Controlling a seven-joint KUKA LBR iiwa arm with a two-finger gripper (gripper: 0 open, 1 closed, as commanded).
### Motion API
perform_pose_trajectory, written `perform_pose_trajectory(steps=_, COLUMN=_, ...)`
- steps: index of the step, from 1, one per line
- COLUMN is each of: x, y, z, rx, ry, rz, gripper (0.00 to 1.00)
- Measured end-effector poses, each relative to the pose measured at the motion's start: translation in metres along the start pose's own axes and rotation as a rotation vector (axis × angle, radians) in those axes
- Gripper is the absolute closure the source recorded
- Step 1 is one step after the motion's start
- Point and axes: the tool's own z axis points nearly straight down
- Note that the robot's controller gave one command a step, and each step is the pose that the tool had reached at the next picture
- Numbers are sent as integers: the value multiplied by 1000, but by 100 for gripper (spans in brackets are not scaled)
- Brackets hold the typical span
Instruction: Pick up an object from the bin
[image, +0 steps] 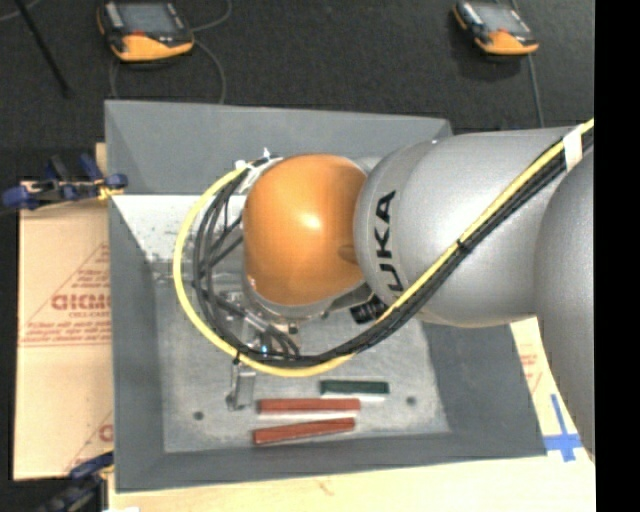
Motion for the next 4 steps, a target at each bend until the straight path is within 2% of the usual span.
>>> perform_pose_trajectory(steps=1, x=2, y=-114, z=148, rx=1, ry=-1, rz=-45, gripper=0)
perform_pose_trajectory(steps=2, x=15, y=-103, z=114, rx=-2, ry=-9, rz=-15, gripper=0)
perform_pose_trajectory(steps=3, x=26, y=-105, z=108, rx=1, ry=-5, rz=-166, gripper=0)
perform_pose_trajectory(steps=4, x=22, y=-120, z=141, rx=0, ry=-34, rz=-307, gripper=0)
